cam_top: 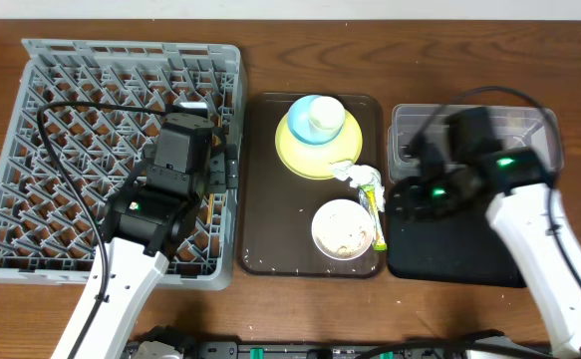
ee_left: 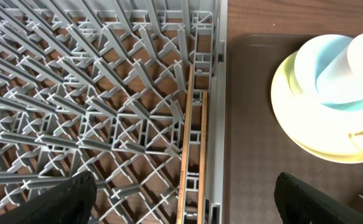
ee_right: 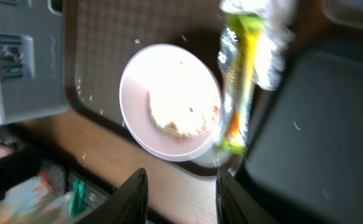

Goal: Sort waste into correct bins and load items into the dishwasher
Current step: 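Reach the right gripper to the white rice bowl and grip its rim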

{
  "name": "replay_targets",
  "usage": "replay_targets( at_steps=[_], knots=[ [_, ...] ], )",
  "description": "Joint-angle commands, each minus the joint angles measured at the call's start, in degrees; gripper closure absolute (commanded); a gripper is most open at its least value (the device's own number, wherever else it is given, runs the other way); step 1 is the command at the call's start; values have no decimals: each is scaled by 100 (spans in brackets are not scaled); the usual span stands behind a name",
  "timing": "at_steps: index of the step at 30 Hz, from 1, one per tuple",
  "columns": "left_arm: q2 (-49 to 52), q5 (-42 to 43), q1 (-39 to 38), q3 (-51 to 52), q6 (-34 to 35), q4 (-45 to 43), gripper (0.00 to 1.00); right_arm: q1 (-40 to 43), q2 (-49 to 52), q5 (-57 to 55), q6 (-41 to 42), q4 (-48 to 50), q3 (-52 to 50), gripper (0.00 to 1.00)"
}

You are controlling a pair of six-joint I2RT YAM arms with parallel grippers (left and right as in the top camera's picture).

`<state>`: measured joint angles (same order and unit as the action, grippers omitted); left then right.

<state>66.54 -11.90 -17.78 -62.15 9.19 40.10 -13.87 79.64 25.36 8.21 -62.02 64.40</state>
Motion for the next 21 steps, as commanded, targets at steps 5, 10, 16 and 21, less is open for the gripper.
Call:
replay_targets(
  at_steps=[5, 10, 16, 21],
  knots=[
    [11, 31, 9, -33, 50, 2, 8, -1947, -7, -1080, 1285, 1683, -931, 62],
    [11, 31, 9, -33, 52, 2, 8, -3097, 20, -2376, 1456, 2533, -1333, 63],
    [11, 31, 9, -33, 52, 2, 8, -3943, 22, -3493, 1751, 2861, -1368, 64],
    [11, 31, 9, -33, 52, 2, 8, -4144, 26, -3801, 1753, 2894, -1390, 66]
  ],
)
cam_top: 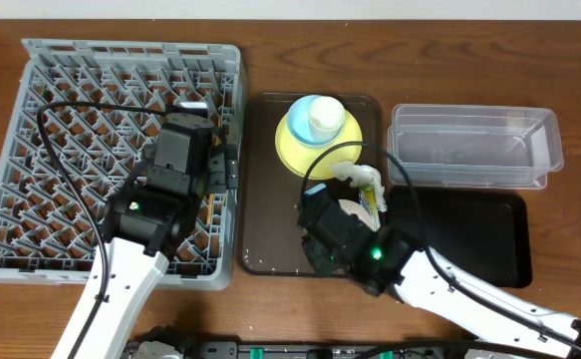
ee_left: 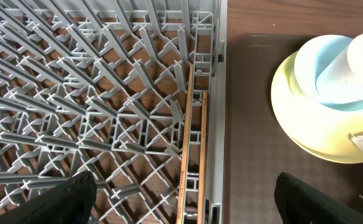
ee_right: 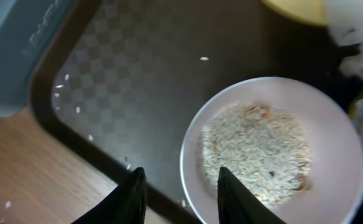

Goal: Sort waste into correct bins and load items into the dishwasher
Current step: 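Reach the right gripper to the white rice bowl and grip its rim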

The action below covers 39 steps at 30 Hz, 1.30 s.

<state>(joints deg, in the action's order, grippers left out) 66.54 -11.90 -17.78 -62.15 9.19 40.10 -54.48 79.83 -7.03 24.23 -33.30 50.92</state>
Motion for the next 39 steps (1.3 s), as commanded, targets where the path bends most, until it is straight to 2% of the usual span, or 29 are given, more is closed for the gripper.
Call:
replay_targets(
  at_steps=[1, 5, 11, 15, 31, 35, 39],
  knots=[
    [11, 31, 9, -33, 52, 2, 8, -83, 13, -562, 177, 22, -48, 68],
    [11, 31, 9, -33, 50, 2, 8, -83, 162, -560, 201, 74, -68, 68],
    [11, 31, 9, -33, 52, 2, 8, -83, 697, -238, 212, 258, -70, 62],
    [11, 31, 9, -33, 50, 2, 8, -83, 1005, -109, 212, 330, -70, 63],
    [11, 31, 9, -33, 52, 2, 8, -109, 1235, 129, 319, 289, -94, 73],
    [11, 31, 9, -33, 50, 2, 8, -109, 1276, 131, 323, 291, -96, 85],
    [11, 31, 9, -33, 52, 2, 8, -109, 1276, 258, 321, 254, -96, 87]
  ],
)
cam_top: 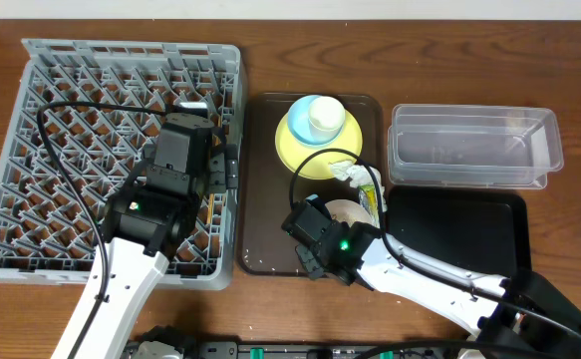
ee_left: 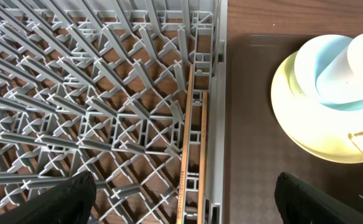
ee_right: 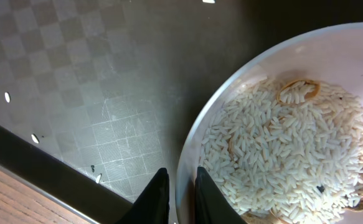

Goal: Sort waste into correct bins and load items into the dishwasher
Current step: 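Reach the right gripper to the white rice bowl and grip its rim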

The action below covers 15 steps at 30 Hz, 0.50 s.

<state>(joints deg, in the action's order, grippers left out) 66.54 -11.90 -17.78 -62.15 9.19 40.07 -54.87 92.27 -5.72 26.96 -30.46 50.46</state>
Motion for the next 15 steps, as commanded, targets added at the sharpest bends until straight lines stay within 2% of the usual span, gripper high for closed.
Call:
replay_targets(
  at_steps=[1, 9, 15],
  knots=[
    [11, 31, 9, -33, 52, 4, 8, -70, 33, 232, 48, -42, -50, 87],
    [11, 31, 9, -33, 52, 4, 8, -70, 33, 520, 48, -39, -50, 82],
    [11, 31, 9, -33, 50, 4, 8, -70, 33, 518, 90, -44, -50, 98]
  ],
)
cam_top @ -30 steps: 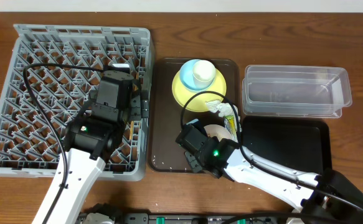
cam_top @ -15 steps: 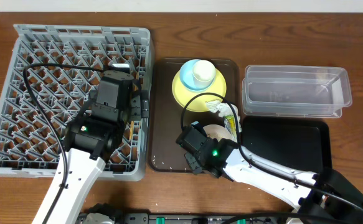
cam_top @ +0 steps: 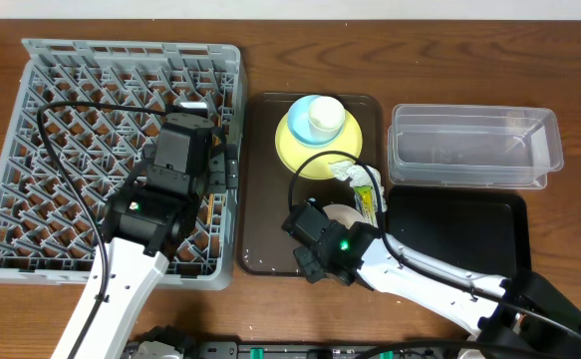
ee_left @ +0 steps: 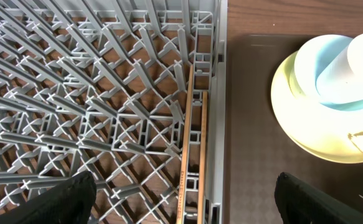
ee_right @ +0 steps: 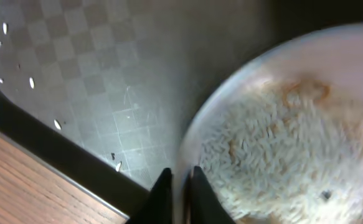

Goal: Sort waste into correct bins and load items into the dishwasher
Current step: 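Reach the right gripper to the white rice bowl and grip its rim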

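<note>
A white bowl of rice (ee_right: 281,124) sits on the brown tray (cam_top: 265,199), mostly hidden under my right arm in the overhead view. My right gripper (ee_right: 180,186) is shut on the bowl's near left rim, one finger inside and one outside. The right wrist view is blurred. At the tray's far end, a yellow plate (cam_top: 295,150) carries a blue bowl (cam_top: 305,122) and a white cup (cam_top: 322,116). My left gripper (ee_left: 184,205) hangs open over the right edge of the grey dish rack (cam_top: 71,120), holding nothing.
A crumpled green and yellow wrapper (cam_top: 367,189) lies on the tray's right side beside the rice bowl. A clear plastic container (cam_top: 469,150) stands at the back right, with a black bin (cam_top: 459,239) in front of it. Rice grains are scattered on the tray.
My right fingers have closed from a narrow gap onto the rice bowl's rim. The wrist view has shifted and blurred, with more tray edge and table in sight. The left arm is unchanged.
My right gripper was open over the wrapper and the black bin's edge. Then it was open above the rice bowl. Then its fingers straddled the bowl's left rim, and now they are shut on it. The left gripper stayed open over the rack throughout.
</note>
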{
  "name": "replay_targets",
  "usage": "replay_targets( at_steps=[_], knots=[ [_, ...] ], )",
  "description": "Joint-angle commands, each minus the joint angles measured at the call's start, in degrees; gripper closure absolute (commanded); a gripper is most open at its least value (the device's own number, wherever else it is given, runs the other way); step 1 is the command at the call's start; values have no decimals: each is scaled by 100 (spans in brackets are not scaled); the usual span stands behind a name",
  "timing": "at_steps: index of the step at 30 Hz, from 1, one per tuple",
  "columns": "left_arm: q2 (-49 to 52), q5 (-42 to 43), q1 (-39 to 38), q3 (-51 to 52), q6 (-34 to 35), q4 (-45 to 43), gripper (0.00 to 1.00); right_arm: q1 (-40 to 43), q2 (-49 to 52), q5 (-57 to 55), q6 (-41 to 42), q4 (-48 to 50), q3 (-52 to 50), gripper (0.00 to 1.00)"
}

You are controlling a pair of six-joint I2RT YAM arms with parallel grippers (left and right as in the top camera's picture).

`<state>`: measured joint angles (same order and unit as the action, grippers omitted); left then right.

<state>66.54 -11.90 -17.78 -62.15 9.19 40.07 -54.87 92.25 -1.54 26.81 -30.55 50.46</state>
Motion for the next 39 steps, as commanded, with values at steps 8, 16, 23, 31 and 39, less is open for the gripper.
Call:
replay_targets(
  at_steps=[8, 16, 23, 31, 39],
  knots=[
    [11, 31, 9, -33, 52, 4, 8, -70, 35, 101, 105, -35, -50, 99],
    [11, 31, 9, -33, 52, 4, 8, -70, 35, 127, 105, -81, -50, 89],
    [11, 31, 9, -33, 52, 4, 8, -70, 35, 247, 103, -225, -50, 94],
    [11, 31, 9, -33, 50, 4, 8, -33, 26, 341, 96, -199, 221, 99],
    [11, 31, 9, -33, 52, 7, 7, 122, -190, 354, -61, -1300, 1582, 99]
  ],
)
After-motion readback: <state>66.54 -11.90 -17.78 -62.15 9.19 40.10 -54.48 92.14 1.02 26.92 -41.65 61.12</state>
